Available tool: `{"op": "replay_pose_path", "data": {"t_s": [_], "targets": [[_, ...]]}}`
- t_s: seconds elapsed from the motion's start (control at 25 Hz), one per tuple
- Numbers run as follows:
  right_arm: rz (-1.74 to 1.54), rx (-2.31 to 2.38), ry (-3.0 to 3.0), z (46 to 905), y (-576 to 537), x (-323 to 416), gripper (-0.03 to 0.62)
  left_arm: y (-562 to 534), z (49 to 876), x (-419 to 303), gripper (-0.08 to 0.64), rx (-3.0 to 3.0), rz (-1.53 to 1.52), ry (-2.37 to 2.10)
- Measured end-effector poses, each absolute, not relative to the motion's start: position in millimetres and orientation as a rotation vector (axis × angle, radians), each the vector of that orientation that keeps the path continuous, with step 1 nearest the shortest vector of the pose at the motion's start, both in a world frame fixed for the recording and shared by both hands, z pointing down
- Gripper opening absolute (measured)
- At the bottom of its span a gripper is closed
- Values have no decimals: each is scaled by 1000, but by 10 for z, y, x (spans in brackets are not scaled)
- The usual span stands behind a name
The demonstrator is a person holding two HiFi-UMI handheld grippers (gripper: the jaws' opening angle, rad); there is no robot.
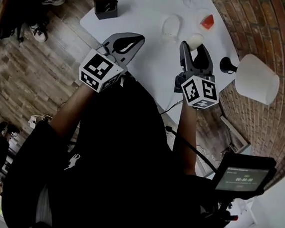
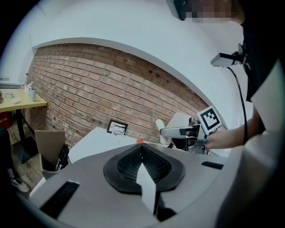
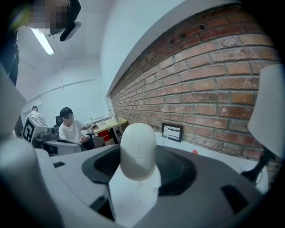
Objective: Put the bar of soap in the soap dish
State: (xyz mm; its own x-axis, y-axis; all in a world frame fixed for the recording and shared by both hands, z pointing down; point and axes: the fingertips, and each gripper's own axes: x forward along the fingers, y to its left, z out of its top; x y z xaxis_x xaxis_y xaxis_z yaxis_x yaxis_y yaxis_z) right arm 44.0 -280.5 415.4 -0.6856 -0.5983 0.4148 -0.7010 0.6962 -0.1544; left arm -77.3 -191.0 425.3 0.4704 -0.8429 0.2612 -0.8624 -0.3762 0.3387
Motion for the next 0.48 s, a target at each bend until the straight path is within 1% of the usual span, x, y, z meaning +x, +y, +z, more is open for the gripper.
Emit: {"op": "replay_pose_path", "data": {"t_s": [0.28,0.48], "targets": [[412,995,-2554,4278,-2905,299,255,-1970,4333,-923,5,2269,49,-1444],[405,982,-2526,4392,-2984,293,255,-2071,4434,-866,5,2255,36,-1433]]}}
